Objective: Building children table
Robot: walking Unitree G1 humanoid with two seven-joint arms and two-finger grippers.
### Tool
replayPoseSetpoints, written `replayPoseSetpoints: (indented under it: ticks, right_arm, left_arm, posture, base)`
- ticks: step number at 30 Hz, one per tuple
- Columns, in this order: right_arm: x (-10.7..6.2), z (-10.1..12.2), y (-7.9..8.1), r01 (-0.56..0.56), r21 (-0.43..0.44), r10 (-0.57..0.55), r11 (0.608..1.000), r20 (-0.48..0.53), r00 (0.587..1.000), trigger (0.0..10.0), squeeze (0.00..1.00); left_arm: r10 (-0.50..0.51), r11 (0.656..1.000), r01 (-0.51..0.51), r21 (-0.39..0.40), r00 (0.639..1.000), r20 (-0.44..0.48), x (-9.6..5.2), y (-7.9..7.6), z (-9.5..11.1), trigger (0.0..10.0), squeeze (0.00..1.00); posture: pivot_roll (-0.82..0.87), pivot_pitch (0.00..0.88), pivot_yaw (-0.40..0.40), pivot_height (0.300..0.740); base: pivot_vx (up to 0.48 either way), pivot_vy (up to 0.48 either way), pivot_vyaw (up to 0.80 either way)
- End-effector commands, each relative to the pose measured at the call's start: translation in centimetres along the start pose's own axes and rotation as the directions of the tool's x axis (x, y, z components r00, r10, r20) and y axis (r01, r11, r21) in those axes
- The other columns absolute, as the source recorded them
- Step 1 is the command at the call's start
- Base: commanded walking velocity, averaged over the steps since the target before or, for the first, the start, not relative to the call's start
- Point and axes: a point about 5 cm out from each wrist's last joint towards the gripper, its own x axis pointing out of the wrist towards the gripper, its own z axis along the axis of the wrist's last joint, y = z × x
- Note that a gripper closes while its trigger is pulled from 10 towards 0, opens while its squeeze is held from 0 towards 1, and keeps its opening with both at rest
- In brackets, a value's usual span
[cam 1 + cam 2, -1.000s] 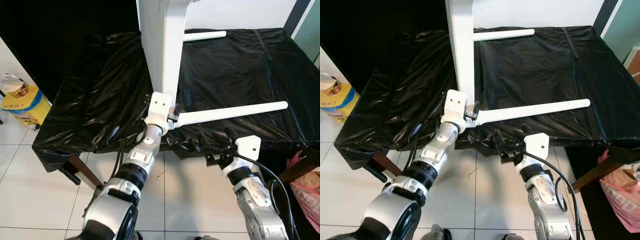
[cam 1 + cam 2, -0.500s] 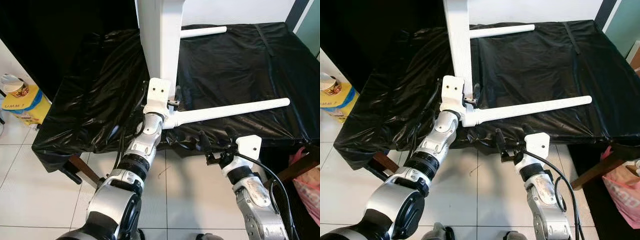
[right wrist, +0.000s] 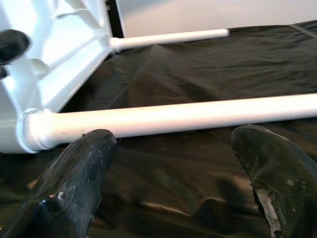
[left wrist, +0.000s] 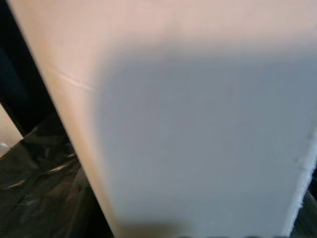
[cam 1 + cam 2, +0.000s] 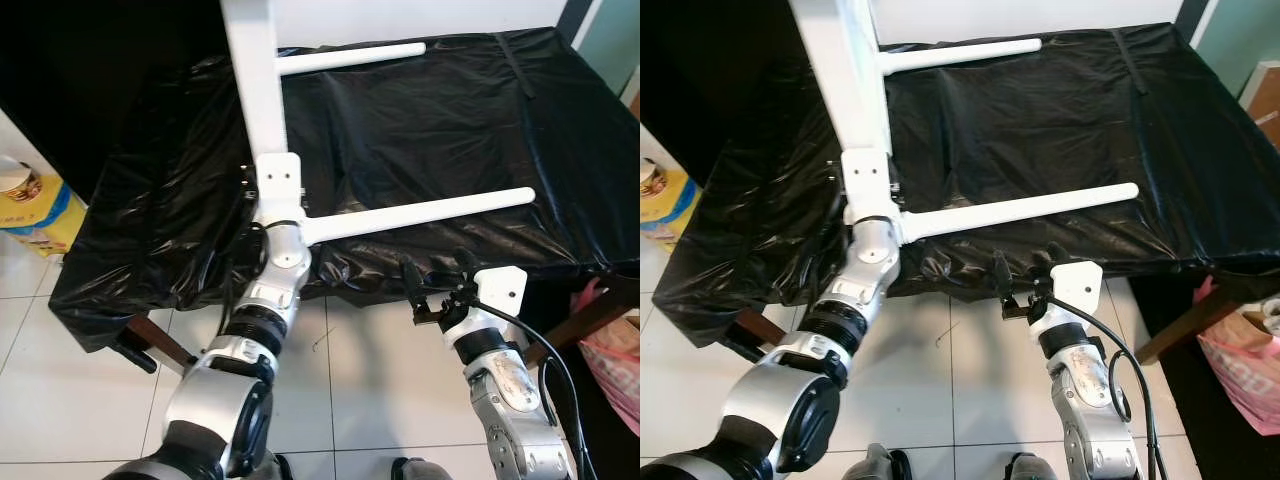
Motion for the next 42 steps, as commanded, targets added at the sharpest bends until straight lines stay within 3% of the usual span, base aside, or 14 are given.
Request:
replayPoseSetpoints:
  ticks: [1,7,12,13,15,16,19,23,25,26,31,32,38,42]
  right_arm:
    - [-0.2,-0.3,-0.1,0.003,0.000,-0.003,1.000,-0.023,1.000,10.0,0.00]
    - [0.1,-0.3,0.0,-0.011,0.000,0.011,1.000,-0.028,1.000,10.0,0.00]
    - [0.3,-0.4,0.0,-0.032,-0.001,0.032,0.999,-0.032,0.999,10.0,0.00]
    - [0.4,-0.5,0.0,-0.037,-0.001,0.037,0.999,-0.034,0.999,10.0,0.00]
    - [0.5,-0.5,0.0,-0.037,-0.001,0.037,0.999,-0.034,0.999,10.0,0.00]
    - [0.5,-0.5,0.0,-0.040,-0.002,0.040,0.999,-0.035,0.999,10.0,0.00]
    - [0.6,-0.6,0.2,-0.057,0.000,0.057,0.998,-0.038,0.998,10.0,0.00]
    - [0.7,-0.8,0.4,-0.077,0.007,0.077,0.997,-0.045,0.996,10.0,0.00]
    - [0.7,-0.8,0.4,-0.078,0.007,0.078,0.997,-0.046,0.996,10.0,0.00]
    - [0.8,-0.8,0.4,-0.082,0.008,0.082,0.997,-0.047,0.996,10.0,0.00]
    - [1.0,-1.0,0.5,-0.096,0.009,0.096,0.995,-0.048,0.994,10.0,0.00]
    - [1.1,-1.0,0.5,-0.099,0.009,0.099,0.995,-0.048,0.994,10.0,0.00]
    - [1.1,-0.9,0.3,-0.113,0.001,0.113,0.994,-0.048,0.992,10.0,0.00]
    - [1.1,-1.0,0.1,-0.129,-0.009,0.128,0.992,-0.055,0.990,10.0,0.00]
  left_arm:
    - [0.194,0.980,-0.195,0.045,0.980,0.033,0.8,4.0,-0.2,0.0,0.00]
    - [0.235,0.966,-0.245,0.083,0.965,0.114,1.1,6.0,0.5,0.0,0.00]
    - [0.079,0.995,-0.087,0.045,0.985,0.156,1.3,6.5,1.0,0.0,0.00]
    - [-0.075,0.997,0.071,0.030,0.979,0.192,0.9,6.1,1.2,2.4,0.00]
    - [-0.107,0.994,0.103,0.030,0.974,0.199,0.8,6.0,1.3,2.4,0.00]
    - [-0.186,0.982,0.187,0.014,0.968,0.170,0.6,5.6,1.0,10.0,0.00]
    - [-0.394,0.917,0.398,0.021,0.900,0.185,-0.6,5.2,0.9,10.0,0.00]
    - [-0.533,0.846,0.527,0.083,0.831,0.160,-1.8,6.4,0.5,10.0,0.00]
    - [-0.535,0.845,0.529,0.082,0.830,0.157,-1.8,6.4,0.5,10.0,0.00]
    - [-0.538,0.843,0.531,0.089,0.827,0.163,-1.9,6.7,0.6,10.0,1.00]
    - [-0.555,0.831,0.536,0.148,0.817,0.154,-2.0,7.3,0.5,10.0,1.00]
    - [-0.562,0.826,0.540,0.163,0.814,0.146,-2.1,7.3,0.5,10.0,0.00]
    - [-0.562,0.816,0.526,0.238,0.819,0.116,-2.3,8.7,0.8,10.0,0.00]
    - [-0.613,0.761,0.578,0.295,0.790,0.031,-3.3,9.9,0.4,10.0,0.00]
  posture:
    - [-0.11,0.153,0.060,0.740]
    - [-0.10,0.148,0.042,0.740]
    - [-0.08,0.143,0.028,0.740]
    - [-0.07,0.142,0.023,0.740]
    - [-0.07,0.142,0.023,0.740]
    - [-0.06,0.141,0.017,0.740]
    - [-0.05,0.138,0.008,0.740]
    - [-0.03,0.135,0.000,0.740]
    - [-0.03,0.135,0.000,0.740]
    - [-0.03,0.132,-0.005,0.740]
    - [-0.02,0.127,-0.012,0.740]
    - [-0.02,0.126,-0.014,0.740]
    - [-0.02,0.130,-0.015,0.740]
    - [-0.02,0.136,-0.022,0.740]
  base:
    - [0.000,0.000,0.00]
    - [0.000,0.000,0.00]
    - [0.000,0.000,0.00]
    - [0.000,0.000,0.00]
    - [0.000,0.000,0.00]
    - [0.000,0.000,0.00]
    - [0.000,0.000,0.00]
    - [0.000,0.000,0.00]
    - [0.000,0.000,0.00]
    - [0.000,0.000,0.00]
    - [0.000,0.000,0.00]
    - [0.000,0.000,0.00]
    - [0.000,0.000,0.00]
    - [0.000,0.000,0.00]
